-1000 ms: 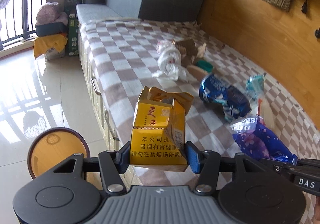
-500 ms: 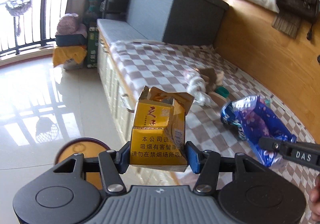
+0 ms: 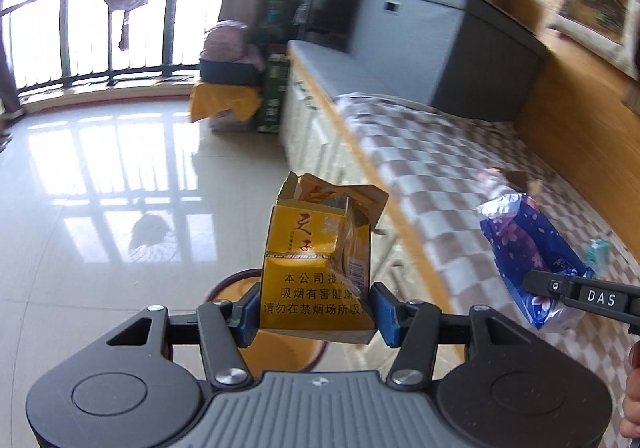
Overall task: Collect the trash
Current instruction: 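Carry the yellow box and purple packet with both tools over the wastebasket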
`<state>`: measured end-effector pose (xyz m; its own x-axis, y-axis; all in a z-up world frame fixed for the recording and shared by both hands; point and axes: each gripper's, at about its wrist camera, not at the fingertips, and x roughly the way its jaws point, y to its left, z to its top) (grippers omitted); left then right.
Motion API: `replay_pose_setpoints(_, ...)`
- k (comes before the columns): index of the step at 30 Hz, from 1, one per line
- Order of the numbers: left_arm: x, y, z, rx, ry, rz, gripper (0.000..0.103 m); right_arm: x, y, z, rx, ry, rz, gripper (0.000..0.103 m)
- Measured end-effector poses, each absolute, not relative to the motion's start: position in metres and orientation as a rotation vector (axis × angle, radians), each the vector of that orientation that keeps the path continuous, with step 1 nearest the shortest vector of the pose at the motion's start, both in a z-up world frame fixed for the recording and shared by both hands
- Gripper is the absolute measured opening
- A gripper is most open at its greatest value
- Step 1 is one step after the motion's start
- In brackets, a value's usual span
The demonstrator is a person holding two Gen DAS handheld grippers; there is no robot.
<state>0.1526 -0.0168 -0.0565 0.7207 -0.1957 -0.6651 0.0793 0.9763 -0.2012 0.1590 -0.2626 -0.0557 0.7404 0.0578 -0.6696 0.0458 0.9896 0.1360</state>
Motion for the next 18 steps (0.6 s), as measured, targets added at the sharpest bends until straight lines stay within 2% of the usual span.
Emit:
replay_pose_setpoints(6,0.176,0.014,-0.071,-0.201,0.776,-0.096,0.056,0.185,-0.220,-0.066,0.144,0.775,0.038,0.020)
replay_pose_setpoints(18,0.278,0.035,-0.112,-0.237,0.833,-0.040,0.056,0.281,-0.170,-0.110,0.179,0.850,0.049,0.020)
